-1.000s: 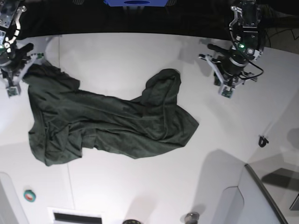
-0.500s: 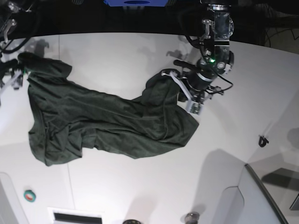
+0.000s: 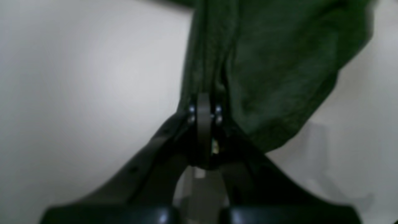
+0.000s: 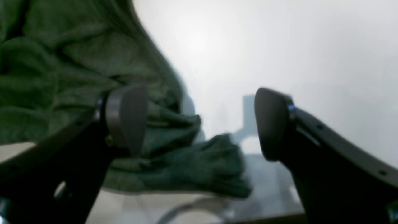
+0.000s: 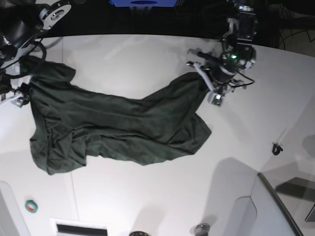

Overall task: Layout the t-shirt on the table in an organized manner, then fold the t-shirt properly
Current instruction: 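Grasp opposite shirt corners with the left and right grippers, then pull the corners apart with both grippers to stretch the shirt flat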

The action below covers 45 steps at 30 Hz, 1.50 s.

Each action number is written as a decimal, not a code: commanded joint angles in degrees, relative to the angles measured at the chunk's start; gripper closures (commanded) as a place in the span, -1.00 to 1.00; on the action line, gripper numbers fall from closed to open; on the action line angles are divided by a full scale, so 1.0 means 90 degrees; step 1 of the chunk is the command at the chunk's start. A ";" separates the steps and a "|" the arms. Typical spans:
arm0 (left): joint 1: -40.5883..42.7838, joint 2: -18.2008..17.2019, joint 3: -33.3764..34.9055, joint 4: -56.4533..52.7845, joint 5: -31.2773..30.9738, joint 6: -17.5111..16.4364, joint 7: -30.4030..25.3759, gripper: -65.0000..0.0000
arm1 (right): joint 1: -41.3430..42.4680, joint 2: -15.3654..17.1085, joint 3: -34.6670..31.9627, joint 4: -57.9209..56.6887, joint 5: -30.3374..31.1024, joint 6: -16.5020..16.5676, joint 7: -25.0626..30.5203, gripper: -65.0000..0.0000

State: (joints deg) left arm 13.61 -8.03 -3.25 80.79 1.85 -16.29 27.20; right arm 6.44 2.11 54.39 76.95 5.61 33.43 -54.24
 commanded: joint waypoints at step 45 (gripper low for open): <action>0.0369 -0.0617 -0.1080 0.0200 0.0161 0.0067 0.0333 1.00 | -0.0818 0.0542 -0.3010 -0.0076 0.0388 -0.0008 0.0845 0.98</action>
State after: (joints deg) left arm 16.99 -13.04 -12.69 81.91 3.14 -16.05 30.00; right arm -1.78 6.04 27.05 75.22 8.58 33.36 -47.70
